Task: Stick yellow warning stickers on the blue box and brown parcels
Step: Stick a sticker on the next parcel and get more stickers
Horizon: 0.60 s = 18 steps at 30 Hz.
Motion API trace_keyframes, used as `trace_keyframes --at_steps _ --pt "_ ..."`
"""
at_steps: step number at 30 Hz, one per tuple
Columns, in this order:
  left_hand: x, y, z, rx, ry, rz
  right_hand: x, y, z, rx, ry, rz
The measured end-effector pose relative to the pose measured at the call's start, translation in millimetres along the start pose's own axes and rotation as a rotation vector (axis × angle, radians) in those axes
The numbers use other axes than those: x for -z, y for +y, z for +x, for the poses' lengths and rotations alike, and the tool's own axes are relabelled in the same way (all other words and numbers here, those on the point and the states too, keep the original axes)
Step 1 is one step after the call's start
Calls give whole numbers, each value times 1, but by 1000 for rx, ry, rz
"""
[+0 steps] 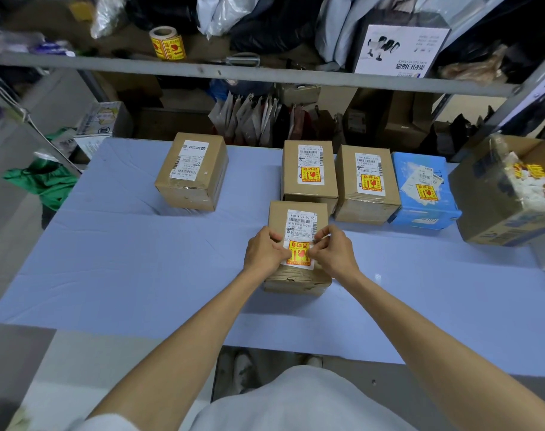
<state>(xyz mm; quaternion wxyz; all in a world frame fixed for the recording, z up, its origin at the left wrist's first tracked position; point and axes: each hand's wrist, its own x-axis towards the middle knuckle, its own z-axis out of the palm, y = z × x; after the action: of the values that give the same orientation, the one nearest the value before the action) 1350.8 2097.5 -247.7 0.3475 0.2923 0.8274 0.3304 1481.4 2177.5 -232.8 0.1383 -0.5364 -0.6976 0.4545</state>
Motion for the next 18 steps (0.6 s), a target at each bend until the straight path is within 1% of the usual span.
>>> trace_keyframes --at_steps 5,12,18 --pt "1 4 1 -10 18 42 0 -1 -3 39 7 -28" --pt "-3 8 4 -114 46 190 3 -3 -3 29 -29 -39" --pt "2 4 4 -104 100 224 5 5 1 34 -21 -36"
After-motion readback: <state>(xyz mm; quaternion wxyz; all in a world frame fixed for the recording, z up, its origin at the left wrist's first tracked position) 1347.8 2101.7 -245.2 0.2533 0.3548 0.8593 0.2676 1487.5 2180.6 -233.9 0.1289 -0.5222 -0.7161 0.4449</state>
